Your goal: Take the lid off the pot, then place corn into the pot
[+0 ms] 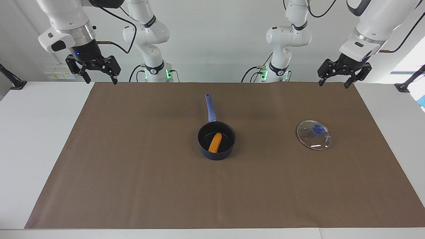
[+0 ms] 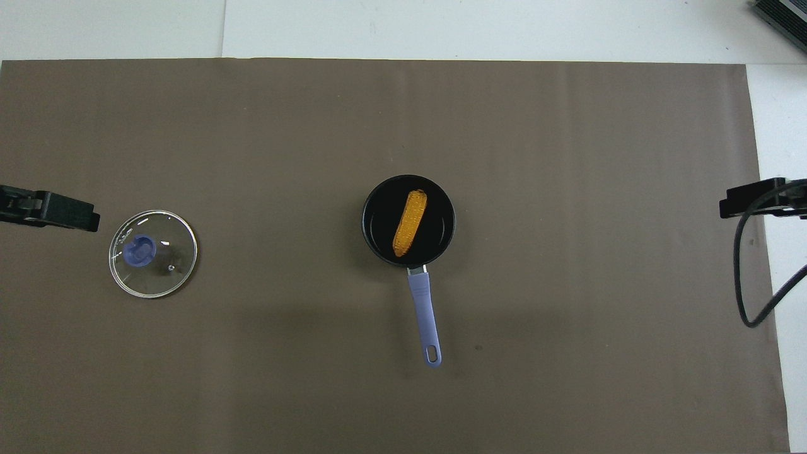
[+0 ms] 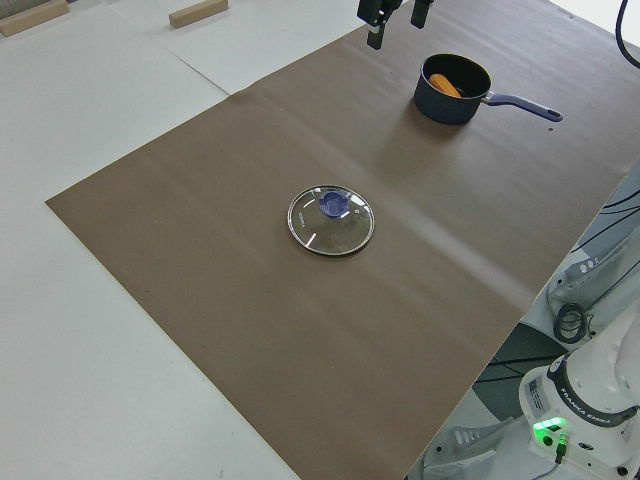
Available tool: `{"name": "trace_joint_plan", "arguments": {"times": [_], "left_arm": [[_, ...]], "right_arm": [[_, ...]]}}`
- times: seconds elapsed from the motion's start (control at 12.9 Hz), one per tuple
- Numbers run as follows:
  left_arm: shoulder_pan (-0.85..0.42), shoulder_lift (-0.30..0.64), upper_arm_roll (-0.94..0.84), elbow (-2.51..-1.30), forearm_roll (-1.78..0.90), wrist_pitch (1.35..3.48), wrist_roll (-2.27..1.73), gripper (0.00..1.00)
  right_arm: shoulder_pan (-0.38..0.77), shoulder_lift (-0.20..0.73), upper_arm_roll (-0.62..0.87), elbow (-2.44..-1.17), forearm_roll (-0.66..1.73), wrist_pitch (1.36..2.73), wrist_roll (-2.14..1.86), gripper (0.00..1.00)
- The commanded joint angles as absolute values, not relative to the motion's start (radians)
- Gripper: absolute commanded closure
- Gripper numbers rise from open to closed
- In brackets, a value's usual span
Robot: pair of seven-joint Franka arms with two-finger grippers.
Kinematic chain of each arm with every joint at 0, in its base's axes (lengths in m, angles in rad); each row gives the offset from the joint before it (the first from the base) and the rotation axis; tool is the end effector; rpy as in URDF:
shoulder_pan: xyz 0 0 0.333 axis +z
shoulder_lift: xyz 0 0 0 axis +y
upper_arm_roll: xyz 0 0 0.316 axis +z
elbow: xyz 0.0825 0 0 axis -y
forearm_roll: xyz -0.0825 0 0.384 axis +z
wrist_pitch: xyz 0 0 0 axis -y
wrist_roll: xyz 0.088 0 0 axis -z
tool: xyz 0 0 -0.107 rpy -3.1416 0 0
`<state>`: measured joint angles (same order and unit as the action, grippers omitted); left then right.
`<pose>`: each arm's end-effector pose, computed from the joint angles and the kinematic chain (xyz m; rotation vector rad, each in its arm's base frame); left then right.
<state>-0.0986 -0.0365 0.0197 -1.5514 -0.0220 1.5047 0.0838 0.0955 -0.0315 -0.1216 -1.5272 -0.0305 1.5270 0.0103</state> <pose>0.5348 -0.0445 0.6478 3.1084 -0.2555 -0.0158 0.5403 -0.0187 0.6582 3.1138 -0.0595 0.0480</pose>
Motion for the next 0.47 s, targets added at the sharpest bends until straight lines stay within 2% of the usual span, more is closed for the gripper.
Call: {"name": "trace_joint_plan", "arguments": {"times": [0.0, 0.39], "left_arm": [[-0.097, -0.048, 0.018, -1.555, -0.020, 1.493, 0.081, 0.00], [-0.097, -0.048, 0.018, -1.555, -0.020, 1.493, 0.081, 0.00]], "right_arm": [[0.089, -0.046, -0.115, -1.540, -0.041, 1.513, -0.025, 0.00], [0.087, -0.046, -0.114, -1.540, -0.012, 1.514, -0.021, 0.00]]}}
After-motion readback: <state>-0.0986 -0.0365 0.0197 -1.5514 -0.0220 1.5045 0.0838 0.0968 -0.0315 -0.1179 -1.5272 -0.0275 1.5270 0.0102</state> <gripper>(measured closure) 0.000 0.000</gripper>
